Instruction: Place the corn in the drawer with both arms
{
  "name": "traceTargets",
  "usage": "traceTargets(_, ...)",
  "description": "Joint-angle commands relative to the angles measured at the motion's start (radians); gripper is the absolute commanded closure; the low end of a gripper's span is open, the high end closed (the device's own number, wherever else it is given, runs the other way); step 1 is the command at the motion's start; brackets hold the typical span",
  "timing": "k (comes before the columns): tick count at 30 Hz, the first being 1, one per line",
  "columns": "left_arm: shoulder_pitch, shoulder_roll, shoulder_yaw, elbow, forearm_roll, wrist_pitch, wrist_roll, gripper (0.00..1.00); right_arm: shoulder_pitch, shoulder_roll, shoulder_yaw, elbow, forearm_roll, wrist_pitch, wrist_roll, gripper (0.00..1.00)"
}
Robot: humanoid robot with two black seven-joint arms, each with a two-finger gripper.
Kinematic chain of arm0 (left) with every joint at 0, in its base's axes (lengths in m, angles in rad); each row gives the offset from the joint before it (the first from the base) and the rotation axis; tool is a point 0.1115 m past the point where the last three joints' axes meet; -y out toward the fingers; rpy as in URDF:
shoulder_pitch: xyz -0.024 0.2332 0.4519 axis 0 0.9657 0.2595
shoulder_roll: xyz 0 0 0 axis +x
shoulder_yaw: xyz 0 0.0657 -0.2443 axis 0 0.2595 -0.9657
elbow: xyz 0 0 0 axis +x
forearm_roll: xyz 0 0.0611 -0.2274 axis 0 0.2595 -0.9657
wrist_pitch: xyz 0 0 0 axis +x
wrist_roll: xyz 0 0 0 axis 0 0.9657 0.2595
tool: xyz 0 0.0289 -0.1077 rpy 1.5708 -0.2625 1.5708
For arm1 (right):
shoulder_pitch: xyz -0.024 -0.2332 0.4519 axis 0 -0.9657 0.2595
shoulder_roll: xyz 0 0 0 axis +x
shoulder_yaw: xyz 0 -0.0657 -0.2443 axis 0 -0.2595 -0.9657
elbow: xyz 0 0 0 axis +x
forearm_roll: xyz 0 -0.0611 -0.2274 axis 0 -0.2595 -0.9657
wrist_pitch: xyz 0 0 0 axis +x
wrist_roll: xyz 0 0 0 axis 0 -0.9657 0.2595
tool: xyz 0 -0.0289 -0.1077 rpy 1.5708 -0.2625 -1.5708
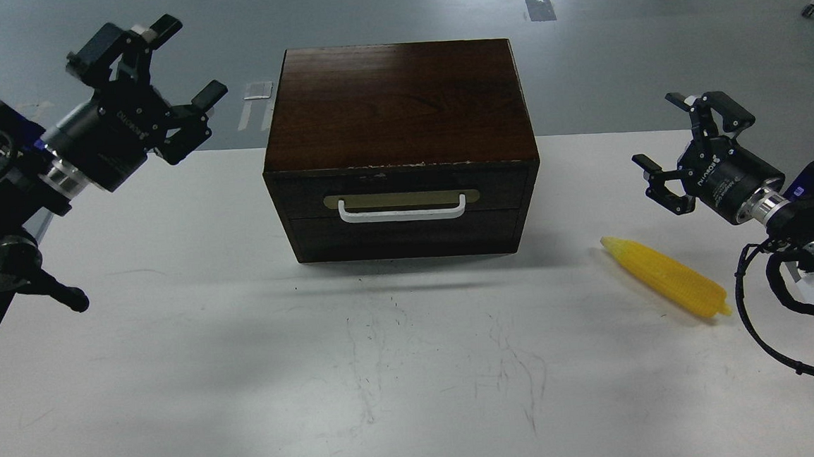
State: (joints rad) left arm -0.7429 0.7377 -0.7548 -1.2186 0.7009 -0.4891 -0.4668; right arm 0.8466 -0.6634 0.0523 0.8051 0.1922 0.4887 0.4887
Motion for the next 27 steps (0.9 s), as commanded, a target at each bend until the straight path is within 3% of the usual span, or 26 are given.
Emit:
traceTargets(1,-0.130,-0.014,0.006,-0.079,0.284,0.000,-0.003,0.02,0.000,-0.001,0.000,-0.004,0.000,0.000,0.000,0.00)
traceTargets(5,-0.237,-0.056,0.043,-0.122,0.553,0.000,-0.022,0.02,-0.001,0.002,0.000,-0.007,0.000,0.000,0.000,0.00)
traceTargets(9,-0.426,-0.185,0.240,-0.128,0.907,0.000,-0.022,0.02,-0.001,-0.001,0.000,-0.007,0.000,0.000,0.000,0.00)
traceTargets(15,-0.610,-0.262,0.521,-0.128,1.081,0.000,-0.022,0.02,-0.003,-0.010,0.003,-0.007,0.000,0.000,0.000,0.00)
traceTargets(19,-0.665,-0.307,0.652,-0.125,1.166,0.000,-0.022,0.02,-0.004,-0.010,0.003,-0.007,0.000,0.000,0.000,0.00)
traceTargets(27,-0.656,-0.342,0.741,-0.104,1.361,0.000,-0.022,0.02,-0.007,-0.010,0.003,-0.007,-0.005,0.000,0.000,0.00)
